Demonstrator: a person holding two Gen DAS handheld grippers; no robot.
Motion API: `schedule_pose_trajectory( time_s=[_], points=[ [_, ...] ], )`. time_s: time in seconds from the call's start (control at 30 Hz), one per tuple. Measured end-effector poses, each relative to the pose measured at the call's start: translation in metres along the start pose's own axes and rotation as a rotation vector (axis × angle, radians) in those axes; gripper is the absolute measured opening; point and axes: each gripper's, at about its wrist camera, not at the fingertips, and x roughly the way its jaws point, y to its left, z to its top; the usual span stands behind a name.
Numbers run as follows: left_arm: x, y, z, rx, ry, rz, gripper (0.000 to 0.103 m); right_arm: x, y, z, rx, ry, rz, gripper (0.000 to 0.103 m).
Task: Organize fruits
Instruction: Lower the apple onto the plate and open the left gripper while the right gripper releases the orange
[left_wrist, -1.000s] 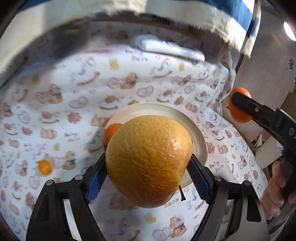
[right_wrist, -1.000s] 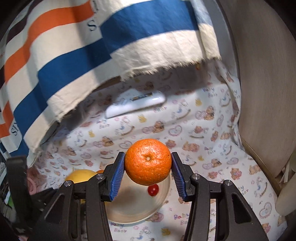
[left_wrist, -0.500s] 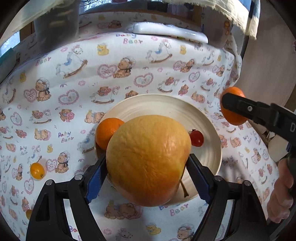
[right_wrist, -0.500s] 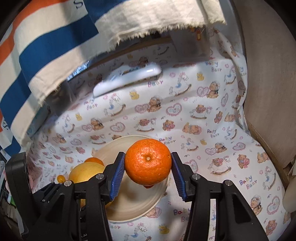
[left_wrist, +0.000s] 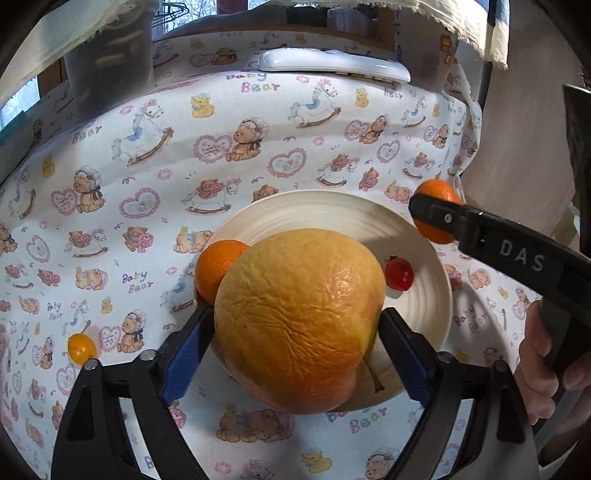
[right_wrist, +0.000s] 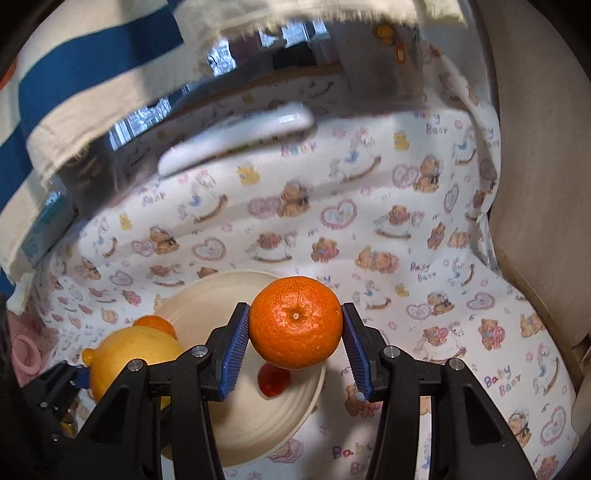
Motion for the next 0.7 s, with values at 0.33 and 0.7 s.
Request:
schedule_pose_trajectory(
  time_s=[0.33, 0.7],
  points=[
    [0.000, 0.001, -0.001, 0.015, 0.009, -0.009, 0.093, 0.010, -0.002, -0.001, 0.010, 0.034, 0.010, 0.051],
    [-0.025, 0.005, -0.001, 0.079, -0.071, 0.031, 0.094, 0.012, 0.000, 0.000, 0.008, 0.047, 0.033, 0.055]
  ],
)
